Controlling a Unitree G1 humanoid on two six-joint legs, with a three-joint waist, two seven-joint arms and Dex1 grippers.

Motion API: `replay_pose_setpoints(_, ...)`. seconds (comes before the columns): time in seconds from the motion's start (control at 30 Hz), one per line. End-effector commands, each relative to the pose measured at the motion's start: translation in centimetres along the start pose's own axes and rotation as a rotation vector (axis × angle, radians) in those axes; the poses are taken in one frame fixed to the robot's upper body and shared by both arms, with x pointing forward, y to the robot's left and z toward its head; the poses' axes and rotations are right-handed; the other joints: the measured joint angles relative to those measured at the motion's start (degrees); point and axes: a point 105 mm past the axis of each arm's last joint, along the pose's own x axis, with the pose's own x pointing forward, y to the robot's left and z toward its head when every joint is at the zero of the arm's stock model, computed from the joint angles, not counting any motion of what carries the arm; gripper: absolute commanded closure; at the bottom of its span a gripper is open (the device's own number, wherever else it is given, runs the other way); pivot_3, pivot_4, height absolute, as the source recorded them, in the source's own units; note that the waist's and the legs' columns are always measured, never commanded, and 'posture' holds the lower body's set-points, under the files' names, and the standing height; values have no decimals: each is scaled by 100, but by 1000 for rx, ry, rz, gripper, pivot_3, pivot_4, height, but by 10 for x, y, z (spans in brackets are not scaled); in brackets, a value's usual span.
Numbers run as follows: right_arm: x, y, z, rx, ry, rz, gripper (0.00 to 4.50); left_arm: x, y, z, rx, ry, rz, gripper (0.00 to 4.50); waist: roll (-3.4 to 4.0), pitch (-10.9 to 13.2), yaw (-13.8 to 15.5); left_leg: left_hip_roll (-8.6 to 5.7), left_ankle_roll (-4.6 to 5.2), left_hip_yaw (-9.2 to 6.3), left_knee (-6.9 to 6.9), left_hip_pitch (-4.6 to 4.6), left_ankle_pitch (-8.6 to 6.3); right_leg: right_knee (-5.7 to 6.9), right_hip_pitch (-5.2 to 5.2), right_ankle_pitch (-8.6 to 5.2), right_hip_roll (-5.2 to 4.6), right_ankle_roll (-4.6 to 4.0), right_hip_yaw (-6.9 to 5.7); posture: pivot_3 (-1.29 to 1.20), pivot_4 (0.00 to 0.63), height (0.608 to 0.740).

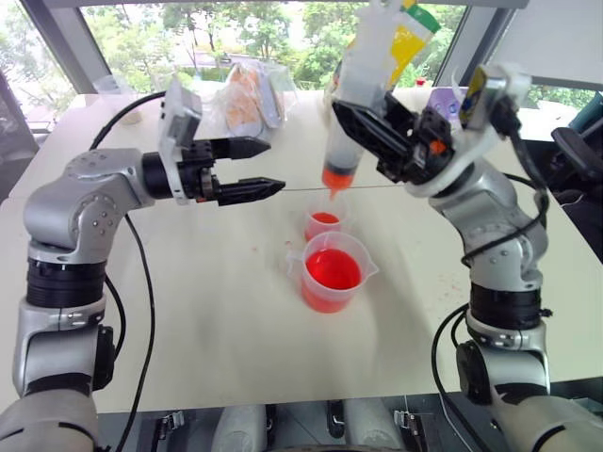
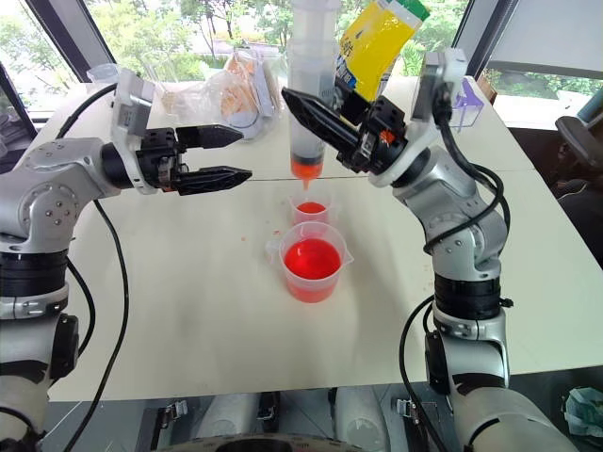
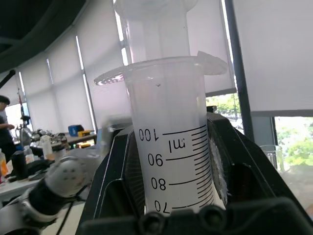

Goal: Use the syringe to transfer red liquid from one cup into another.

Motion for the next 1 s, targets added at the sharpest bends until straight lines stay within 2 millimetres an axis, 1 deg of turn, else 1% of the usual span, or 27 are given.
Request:
replay_pose_setpoints(0.03, 3, -15, -8, -48, -12, -2, 3098, -3, -6, 14, 46, -38, -4, 160, 0, 0, -12, 0, 2, 2, 0, 0, -1, 0, 0, 0, -1, 0, 1, 0, 150, 740)
replay_pose_setpoints(0.1, -1, -22, -24, -48, 13, -16, 3098, -2, -7, 17, 52, -49, -5, 160, 0, 0, -7, 0, 4, 2, 0, -1, -2, -1, -1, 0, -1, 0, 1, 0, 150, 740)
replay_pose_setpoints(0.2, -9, -26, -44, -48, 47, -25, 3098, 2, -9, 22, 62, -69, -14, 160, 1, 0, -9, 2, 4, 1, -3, -2, -2, 0, -3, 0, 0, 0, 0, 0, 150, 740)
replay_pose_setpoints(0.3, -15, -27, -58, -33, 64, -39, 3098, 11, -12, 29, 73, -100, -36, 160, 1, 0, -12, 2, 4, 1, -3, -3, -2, 0, -4, 0, 0, 0, 0, 0, 150, 740)
replay_pose_setpoints(0.37, -17, -27, -64, -22, 70, -47, 3098, 17, -13, 34, 79, -122, -47, 160, 1, 0, -10, 2, 3, 1, -3, -3, -2, 2, -4, 0, 0, 1, 0, 0, 150, 740)
replay_pose_setpoints(0.47, -18, -25, -70, -17, 78, -49, 3098, 26, -13, 40, 86, -149, -61, 160, 1, 0, -13, 2, 2, 1, -2, -2, -2, 3, -4, 0, 0, 1, 0, 0, 150, 740)
replay_pose_setpoints(0.6, -18, -22, -75, -14, 86, -48, 3098, 37, -16, 54, 53, -234, -97, 160, 1, 0, -15, 2, 1, 1, -3, -1, -1, 6, -4, 0, 0, 1, 0, 0, 150, 740)
replay_pose_setpoints(0.87, -19, -17, -79, -12, 96, -40, 3098, 51, -13, 56, 40, -262, -107, 160, 1, 0, -21, 3, -1, 0, -3, 1, 0, 7, -4, 0, 2, 1, 0, 0, 150, 740)
replay_pose_setpoints(1.0, -18, -15, -79, -12, 99, -30, 3098, 59, -8, 51, 27, -260, -102, 160, 1, 0, -17, 2, -1, 1, -2, 1, 0, 6, -3, 1, 1, 1, 0, 0, 150, 740)
